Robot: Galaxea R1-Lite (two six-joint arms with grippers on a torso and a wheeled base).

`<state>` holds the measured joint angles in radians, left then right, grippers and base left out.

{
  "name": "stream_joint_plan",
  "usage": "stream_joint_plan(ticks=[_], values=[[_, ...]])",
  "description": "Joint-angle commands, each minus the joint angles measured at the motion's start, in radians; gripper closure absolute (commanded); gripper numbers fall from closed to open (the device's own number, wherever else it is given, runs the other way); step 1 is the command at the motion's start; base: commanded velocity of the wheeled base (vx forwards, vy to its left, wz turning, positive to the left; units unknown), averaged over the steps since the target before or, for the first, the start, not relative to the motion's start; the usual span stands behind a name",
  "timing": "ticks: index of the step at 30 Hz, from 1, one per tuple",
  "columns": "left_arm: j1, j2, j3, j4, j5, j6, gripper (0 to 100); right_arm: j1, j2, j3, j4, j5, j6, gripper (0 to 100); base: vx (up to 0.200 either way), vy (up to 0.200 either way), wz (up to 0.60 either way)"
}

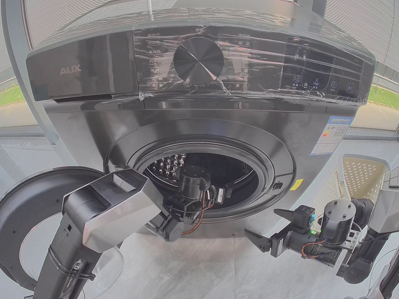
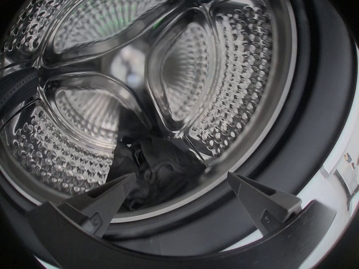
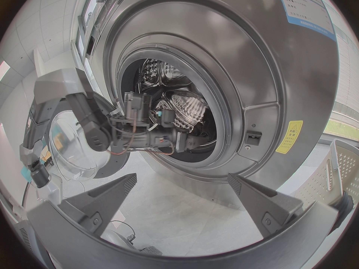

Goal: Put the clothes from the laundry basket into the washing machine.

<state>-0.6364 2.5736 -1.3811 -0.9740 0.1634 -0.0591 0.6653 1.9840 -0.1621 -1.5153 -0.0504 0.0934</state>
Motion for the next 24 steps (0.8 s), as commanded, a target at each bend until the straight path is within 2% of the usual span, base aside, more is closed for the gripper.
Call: stream_joint_plan(ticks=[1, 8, 13, 14, 15, 16, 19, 24], values=[[-0.106, -0.228, 0.292, -0.045, 0.001, -0.004, 0, -0.001, -0.007, 0.004, 0.0, 0.0, 0.0, 0, 0.0, 0.0, 0.0], [-0.174, -0.395, 0.559, -0.087, 0.001, -0.014, 0, -0.001, -0.007, 0.009, 0.0, 0.0, 0.0, 0, 0.0, 0.0, 0.0], [-0.212, -0.524, 0.718, -0.186, 0.001, -0.059, 0, -0.003, -0.01, 0.013, 0.0, 0.0, 0.002, 0, 0.0, 0.0, 0.0], [-0.212, -0.524, 0.718, -0.186, 0.001, -0.059, 0, -0.003, -0.01, 0.013, 0.0, 0.0, 0.002, 0, 0.0, 0.0, 0.0], [-0.229, -0.584, 0.78, -0.213, 0.001, -0.076, 0, -0.001, -0.013, 0.015, 0.0, 0.0, 0.002, 0, 0.0, 0.0, 0.0], [-0.229, -0.584, 0.78, -0.213, 0.001, -0.076, 0, -0.001, -0.013, 0.015, 0.0, 0.0, 0.002, 0, 0.0, 0.0, 0.0], [-0.264, -0.719, 0.89, -0.242, 0.001, -0.107, 0, -0.003, -0.027, 0.015, 0.001, 0.0, 0.002, 0, 0.0, 0.0, 0.0], [-0.255, -0.871, 1.021, -0.247, 0.001, -0.116, 0, -0.01, -0.045, 0.039, 0.0, 0.0, 0.002, 0, 0.0, 0.0, 0.0]])
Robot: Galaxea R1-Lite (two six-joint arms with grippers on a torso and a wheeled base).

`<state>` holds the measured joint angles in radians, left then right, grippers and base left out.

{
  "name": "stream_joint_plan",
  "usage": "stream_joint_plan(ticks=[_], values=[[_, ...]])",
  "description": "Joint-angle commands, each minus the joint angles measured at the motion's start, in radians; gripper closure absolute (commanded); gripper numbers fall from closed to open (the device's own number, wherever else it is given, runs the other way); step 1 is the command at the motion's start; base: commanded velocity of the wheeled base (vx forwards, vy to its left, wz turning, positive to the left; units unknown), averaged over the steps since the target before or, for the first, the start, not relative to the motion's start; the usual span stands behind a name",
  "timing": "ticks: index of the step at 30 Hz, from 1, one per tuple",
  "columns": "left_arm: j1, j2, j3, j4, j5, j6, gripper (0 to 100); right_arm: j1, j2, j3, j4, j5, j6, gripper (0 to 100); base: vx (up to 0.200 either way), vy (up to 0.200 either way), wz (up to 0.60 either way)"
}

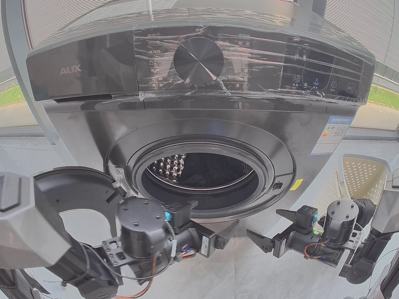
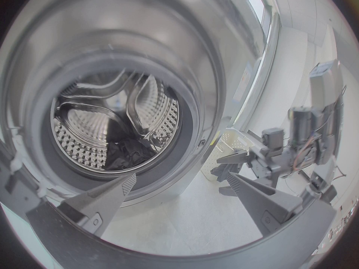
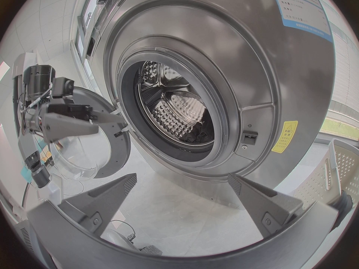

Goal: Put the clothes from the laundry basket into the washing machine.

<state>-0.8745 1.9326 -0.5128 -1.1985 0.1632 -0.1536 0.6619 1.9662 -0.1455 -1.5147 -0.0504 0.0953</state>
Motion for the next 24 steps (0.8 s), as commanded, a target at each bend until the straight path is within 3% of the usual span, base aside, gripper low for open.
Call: stream_joint_plan(ticks=[1, 6, 11, 19, 24], values=[[-0.014, -0.25, 0.163, -0.024, 0.001, -0.023, 0, -0.01, -0.038, 0.024, -0.001, 0.0, 0.0, 0, 0.0, 0.0, 0.0], [0.065, -0.346, 0.24, -0.036, -0.001, -0.063, 0, -0.031, -0.098, 0.02, -0.001, -0.005, -0.002, 0, 0.0, 0.0, 0.0], [0.137, -0.36, 0.335, -0.05, 0.027, -0.046, 0, -0.061, -0.153, 0.034, -0.001, -0.022, 0.001, 0, 0.0, 0.0, 0.0], [0.149, -0.403, 0.367, -0.095, 0.044, -0.037, 0, -0.128, -0.234, 0.072, 0.001, -0.022, -0.003, 0, -0.025, 0.0, 0.0], [0.149, -0.428, 0.404, -0.099, 0.045, 0.009, 0, -0.131, -0.282, 0.123, 0.001, -0.022, -0.005, 0, -0.2, 0.0, 0.0]])
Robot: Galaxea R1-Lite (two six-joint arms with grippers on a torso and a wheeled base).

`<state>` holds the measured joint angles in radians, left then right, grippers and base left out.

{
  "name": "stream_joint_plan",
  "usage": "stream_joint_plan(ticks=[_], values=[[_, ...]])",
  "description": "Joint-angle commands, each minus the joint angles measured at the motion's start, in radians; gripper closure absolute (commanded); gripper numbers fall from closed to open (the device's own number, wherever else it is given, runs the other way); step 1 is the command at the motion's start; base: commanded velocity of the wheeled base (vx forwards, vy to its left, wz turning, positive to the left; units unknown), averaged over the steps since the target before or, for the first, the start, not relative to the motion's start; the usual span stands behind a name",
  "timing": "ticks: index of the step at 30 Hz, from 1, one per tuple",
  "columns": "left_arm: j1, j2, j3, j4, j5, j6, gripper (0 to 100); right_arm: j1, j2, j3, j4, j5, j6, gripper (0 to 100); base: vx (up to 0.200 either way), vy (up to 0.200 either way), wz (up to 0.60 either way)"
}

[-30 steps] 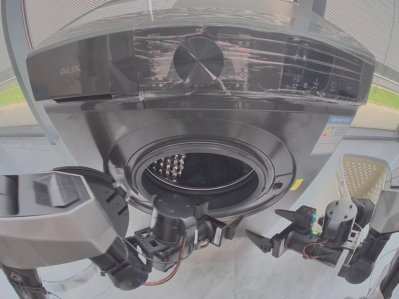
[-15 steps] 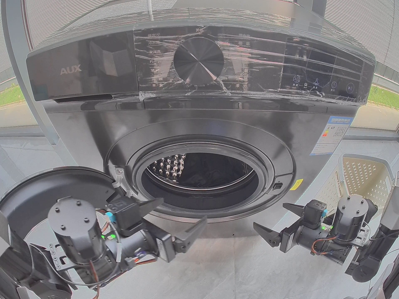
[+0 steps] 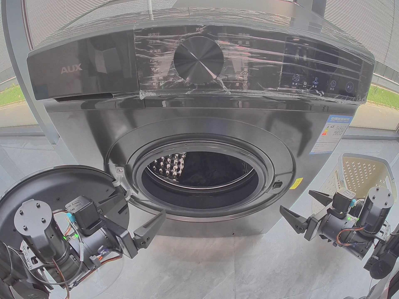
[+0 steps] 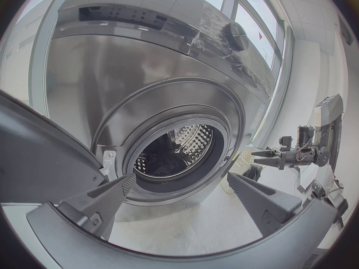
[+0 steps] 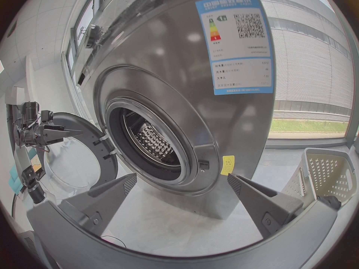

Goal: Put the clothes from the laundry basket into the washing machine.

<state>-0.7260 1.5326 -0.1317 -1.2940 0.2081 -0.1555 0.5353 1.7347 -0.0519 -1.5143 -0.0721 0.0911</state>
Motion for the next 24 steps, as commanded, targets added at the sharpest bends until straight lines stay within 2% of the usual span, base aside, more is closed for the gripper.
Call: stream_joint_plan(ticks=[1, 6, 12, 16, 17, 18, 24], values=[[0.0, -0.028, 0.023, -0.004, 0.001, 0.011, 0, -0.005, -0.05, 0.029, 0.0, 0.0, -0.001, 0, -0.2, 0.0, 0.0], [0.0, -0.081, 0.037, -0.002, -0.001, 0.024, 0, -0.005, -0.078, 0.05, 0.008, 0.0, 0.003, 0, -0.2, 0.0, 0.0], [0.002, -0.121, 0.087, -0.002, -0.001, 0.057, 0, -0.005, -0.142, 0.052, 0.037, -0.003, 0.004, 0, -0.2, 0.0, 0.0], [0.002, -0.15, 0.112, -0.002, -0.001, 0.067, 0, -0.005, -0.182, 0.052, 0.068, -0.014, 0.004, 0, -0.2, 0.0, 0.0], [0.002, -0.18, 0.129, -0.002, -0.001, 0.07, 0, 0.005, -0.238, 0.052, 0.135, -0.044, 0.006, 0, -0.2, 0.0, 0.0], [0.002, -0.19, 0.132, 0.002, -0.001, 0.07, 0, 0.006, -0.264, 0.052, 0.177, -0.049, 0.007, 0, -0.2, 0.0, 0.0], [0.02, -0.281, 0.132, 0.067, -0.003, 0.07, 0, -0.001, -0.445, 0.052, 0.413, -0.046, 0.007, 0, -0.2, 0.0, 0.0]])
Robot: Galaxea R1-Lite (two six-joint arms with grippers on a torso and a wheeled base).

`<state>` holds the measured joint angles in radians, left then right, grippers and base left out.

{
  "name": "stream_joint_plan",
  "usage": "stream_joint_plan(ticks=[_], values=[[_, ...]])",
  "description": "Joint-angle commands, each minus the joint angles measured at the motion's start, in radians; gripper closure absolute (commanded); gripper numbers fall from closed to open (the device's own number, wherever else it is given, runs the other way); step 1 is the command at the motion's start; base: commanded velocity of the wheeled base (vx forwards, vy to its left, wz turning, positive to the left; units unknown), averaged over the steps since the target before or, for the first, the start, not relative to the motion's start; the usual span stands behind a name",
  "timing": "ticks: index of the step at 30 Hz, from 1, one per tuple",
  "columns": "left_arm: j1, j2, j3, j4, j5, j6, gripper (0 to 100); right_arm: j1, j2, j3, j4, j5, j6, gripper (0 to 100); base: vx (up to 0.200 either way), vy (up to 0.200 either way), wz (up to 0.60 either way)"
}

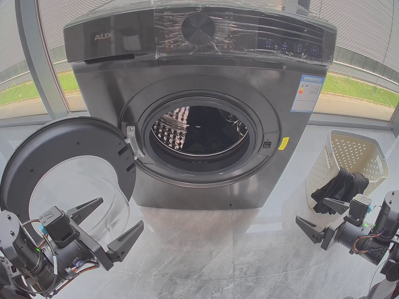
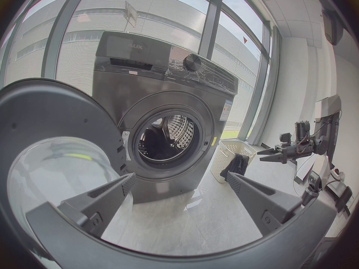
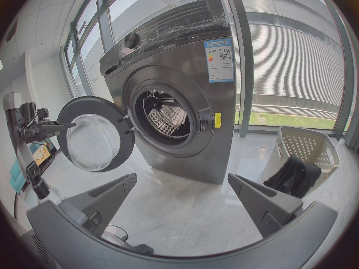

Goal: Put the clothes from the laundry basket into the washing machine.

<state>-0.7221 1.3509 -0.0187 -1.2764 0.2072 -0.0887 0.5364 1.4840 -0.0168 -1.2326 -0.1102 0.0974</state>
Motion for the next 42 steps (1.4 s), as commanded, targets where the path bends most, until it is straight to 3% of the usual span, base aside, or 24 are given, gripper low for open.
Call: stream_joint_plan(ticks=[1, 5, 6, 9, 12, 17, 18, 20, 24, 26, 29, 33, 36, 37, 40, 42], values=[[0.021, -0.107, 0.019, 0.072, -0.002, 0.006, 0, -0.006, -0.225, 0.017, 0.159, -0.008, -0.001, 0, -0.2, 0.0, 0.0], [0.021, -0.139, 0.019, 0.14, 0.001, 0.0, 0, -0.006, -0.312, 0.017, 0.234, -0.014, -0.002, 0, -0.2, 0.0, 0.0], [0.015, -0.194, 0.019, 0.2, 0.0, 0.0, 0, -0.009, -0.392, 0.017, 0.304, -0.029, -0.001, 0, -0.2, 0.0, 0.0], [0.015, -0.286, 0.019, 0.267, -0.009, 0.0, 0, -0.041, -0.481, 0.017, 0.363, -0.042, 0.001, 0, -0.2, 0.0, 0.0], [0.023, -0.371, 0.019, 0.344, -0.011, -0.002, 0, -0.085, -0.556, 0.017, 0.39, -0.04, -0.001, 0, 0.0, 0.0, 0.0], [0.023, -0.53, 0.019, 0.497, -0.011, 0.0, 0, -0.102, -0.673, 0.017, 0.476, -0.04, -0.004, 0, 0.0, 0.0, 0.0], [0.026, -0.631, 0.019, 0.591, -0.014, 0.0, 0, -0.104, -0.763, 0.017, 0.587, -0.04, -0.004, 0, 0.0, 0.0, 0.0], [0.035, -0.688, 0.019, 0.689, -0.011, 0.0, 0, -0.115, -0.854, 0.017, 0.683, -0.04, -0.004, 0, 0.0, 0.0, 0.0], [0.086, -0.835, 0.019, 0.842, -0.012, -0.009, 0, -0.202, -0.982, 0.014, 0.752, -0.037, -0.015, 0, 0.0, 0.0, 0.0], [0.098, -0.869, 0.019, 0.855, -0.014, -0.011, 0, -0.234, -1.005, 0.014, 0.752, -0.034, -0.025, 0, 0.0, 0.0, 0.0], [0.187, -0.92, 0.019, 0.882, -0.012, -0.011, 0, -0.325, -1.073, 0.014, 0.765, -0.014, -0.041, 0, 0.0, 0.0, 0.0], [0.263, -0.967, 0.019, 0.911, -0.015, 0.006, 0, -0.378, -1.11, 0.014, 0.788, 0.001, -0.05, 0, 0.0, 0.0, 0.0], [0.313, -0.989, 0.019, 0.951, -0.031, 0.035, 0, -0.404, -1.157, 0.014, 0.823, 0.018, -0.068, 0, 0.0, 0.0, 0.0], [0.331, -1.01, 0.019, 0.994, -0.054, 0.057, 0, -0.427, -1.193, 0.014, 0.854, 0.02, -0.074, 0, 0.0, 0.0, 0.0], [0.377, -1.059, 0.019, 1.082, -0.083, 0.086, 0, -0.495, -1.286, 0.014, 0.941, 0.027, -0.102, 0, 0.0, 0.0, 0.0], [0.414, -1.101, 0.019, 1.12, -0.095, 0.098, 0, -0.526, -1.358, 0.014, 1.002, 0.061, -0.107, 0, 0.0, 0.0, 0.0]])
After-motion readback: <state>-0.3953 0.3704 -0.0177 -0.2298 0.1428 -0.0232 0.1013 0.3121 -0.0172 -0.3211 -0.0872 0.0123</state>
